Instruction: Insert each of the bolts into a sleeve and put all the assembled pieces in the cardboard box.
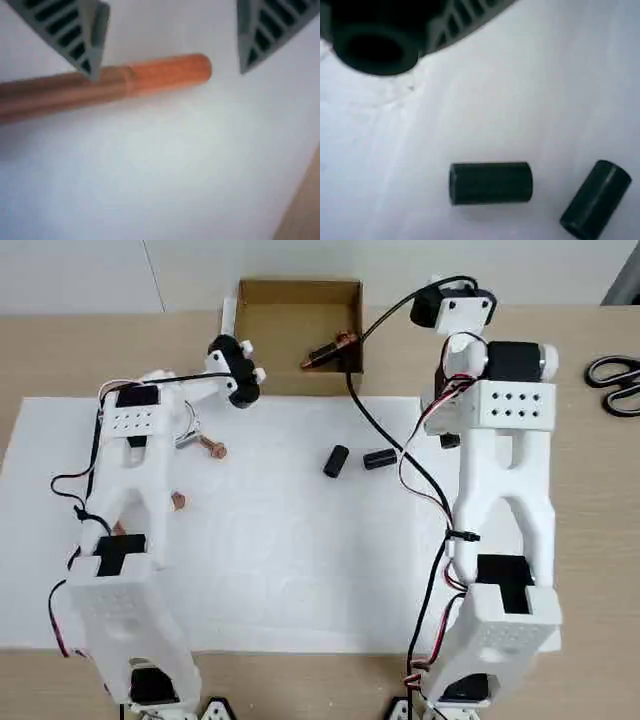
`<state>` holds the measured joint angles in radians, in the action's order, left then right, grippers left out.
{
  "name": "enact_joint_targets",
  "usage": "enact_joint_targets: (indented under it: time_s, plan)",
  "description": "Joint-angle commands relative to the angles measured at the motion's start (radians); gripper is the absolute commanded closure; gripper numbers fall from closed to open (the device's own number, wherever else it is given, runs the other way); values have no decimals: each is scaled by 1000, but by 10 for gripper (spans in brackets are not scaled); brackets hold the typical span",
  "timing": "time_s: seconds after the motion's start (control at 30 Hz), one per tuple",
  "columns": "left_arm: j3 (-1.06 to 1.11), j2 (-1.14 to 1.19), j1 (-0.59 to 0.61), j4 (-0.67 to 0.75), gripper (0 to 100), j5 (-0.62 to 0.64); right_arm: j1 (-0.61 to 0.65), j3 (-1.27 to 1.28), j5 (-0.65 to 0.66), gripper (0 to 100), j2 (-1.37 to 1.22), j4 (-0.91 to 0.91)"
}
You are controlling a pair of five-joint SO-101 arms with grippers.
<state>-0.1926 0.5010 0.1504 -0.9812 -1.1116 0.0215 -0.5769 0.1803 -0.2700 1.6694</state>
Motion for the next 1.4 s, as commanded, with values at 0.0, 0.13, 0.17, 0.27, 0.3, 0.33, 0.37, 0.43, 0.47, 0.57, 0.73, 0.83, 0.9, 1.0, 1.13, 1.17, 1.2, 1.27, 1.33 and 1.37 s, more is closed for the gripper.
enact_joint_targets:
  time_s: [0.0, 0.13, 0.17, 0.27, 0.3, 0.33, 0.37, 0.43, 0.47, 0.57, 0.73, 0.83, 0.9, 1.0, 1.13, 1.17, 1.2, 1.27, 1.33, 1.37]
  plan:
    - [-47, -14, -12, -8, 825, -17, -13, -43, 11, 991, 77, 5]
    - [-68, -66, -8, -101, 739, -17, -13, -43, 11, 991, 76, 4]
    - [-76, -80, -8, -120, 724, -17, -13, -43, 11, 991, 76, 4]
    - [-88, -92, -8, -135, 720, -17, -13, -43, 11, 991, 76, 2]
    - [-90, -84, -11, -133, 720, -17, -13, -43, 11, 991, 76, 2]
    - [-90, -75, -12, -132, 720, -20, -13, -43, 11, 991, 76, 2]
    - [-90, -63, -15, -120, 720, -31, -13, -43, 11, 991, 76, 2]
    - [-90, -34, -15, -92, 720, -37, -13, -43, 11, 991, 76, 2]
    - [-90, -17, -17, -81, 720, -37, -13, -43, 11, 991, 76, 4]
    - [-90, 15, -26, -55, 720, -37, -13, -43, 11, 991, 76, 4]
    - [-111, 60, -46, -52, 720, -37, -13, -43, 11, 991, 76, 4]
    - [-113, 91, -55, -49, 721, -37, -13, -43, 11, 991, 76, 4]
    - [-113, 104, -63, -49, 735, -37, -13, -43, 11, 991, 76, 4]
    - [-113, 124, -75, -49, 792, -37, -13, -43, 11, 991, 76, 4]
    - [-111, 127, -87, -57, 871, -37, -15, -43, 11, 991, 76, 4]
    - [-111, 126, -94, -57, 888, -35, -15, -43, 11, 991, 76, 4]
    - [-111, 126, -97, -64, 904, -34, -15, -43, 11, 991, 76, 4]
    - [-111, 124, -104, -98, 929, -34, -16, -43, 9, 991, 76, 4]
    - [-113, 124, -115, -120, 950, -34, -16, -43, 9, 991, 76, 4]
    - [-113, 123, -118, -127, 961, -34, -16, -43, 9, 991, 76, 4]
